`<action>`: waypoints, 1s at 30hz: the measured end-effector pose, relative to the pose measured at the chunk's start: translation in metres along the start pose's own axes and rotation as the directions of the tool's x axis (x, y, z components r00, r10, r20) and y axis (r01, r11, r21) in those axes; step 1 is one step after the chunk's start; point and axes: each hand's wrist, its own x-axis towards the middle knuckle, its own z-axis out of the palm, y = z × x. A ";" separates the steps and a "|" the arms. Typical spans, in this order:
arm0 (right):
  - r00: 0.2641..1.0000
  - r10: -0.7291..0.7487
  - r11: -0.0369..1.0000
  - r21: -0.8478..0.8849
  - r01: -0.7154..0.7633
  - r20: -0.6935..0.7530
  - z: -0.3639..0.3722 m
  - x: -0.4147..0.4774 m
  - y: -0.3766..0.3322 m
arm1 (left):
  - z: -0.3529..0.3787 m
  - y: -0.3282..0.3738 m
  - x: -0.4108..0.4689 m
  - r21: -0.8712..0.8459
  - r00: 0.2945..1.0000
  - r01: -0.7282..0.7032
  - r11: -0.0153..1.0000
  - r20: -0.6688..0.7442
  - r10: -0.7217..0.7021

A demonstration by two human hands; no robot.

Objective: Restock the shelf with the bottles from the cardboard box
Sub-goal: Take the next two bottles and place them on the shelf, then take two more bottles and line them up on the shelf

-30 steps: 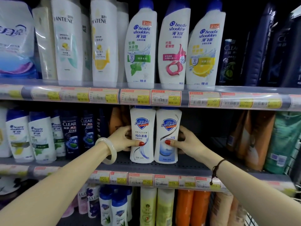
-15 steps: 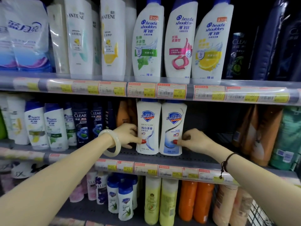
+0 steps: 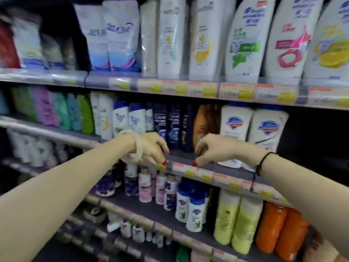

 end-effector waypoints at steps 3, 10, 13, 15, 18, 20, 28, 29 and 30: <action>0.992 -0.123 0.992 -0.017 0.123 0.020 0.021 0.034 -0.042 | -0.011 -0.047 -0.021 0.078 0.994 0.076 0.994 -0.086 -0.069; 0.940 -0.305 0.952 0.033 0.303 0.154 0.084 0.102 -0.117 | -0.003 -0.163 -0.070 -0.025 0.925 0.298 0.954 -0.240 -0.295; 0.908 -0.359 0.933 0.044 0.358 0.215 0.111 0.130 -0.141 | 0.003 -0.193 -0.086 -0.083 0.884 0.383 0.920 -0.257 -0.391; 0.886 -0.391 0.919 0.045 0.393 0.251 0.130 0.148 -0.156 | 0.007 -0.211 -0.091 -0.129 0.856 0.423 0.897 -0.267 -0.443; 0.827 -0.450 0.888 0.066 0.456 0.336 0.161 0.173 -0.176 | 0.017 -0.237 -0.097 -0.194 0.811 0.480 0.855 -0.274 -0.517; 0.785 -0.489 0.863 0.077 0.500 0.380 0.184 0.188 -0.188 | 0.030 -0.255 -0.101 -0.230 0.769 0.529 0.817 -0.277 -0.576; 0.608 -0.590 0.773 0.154 0.616 0.531 0.306 0.222 -0.213 | 0.122 -0.329 -0.111 -0.444 0.562 0.662 0.604 -0.239 -0.792; 0.599 -0.586 0.773 0.156 0.615 0.545 0.314 0.223 -0.213 | 0.127 -0.332 -0.111 -0.448 0.552 0.672 0.590 -0.228 -0.802; 0.562 -0.568 0.777 0.167 0.607 0.601 0.345 0.226 -0.215 | 0.149 -0.351 -0.111 -0.474 0.532 0.695 0.541 -0.167 -0.830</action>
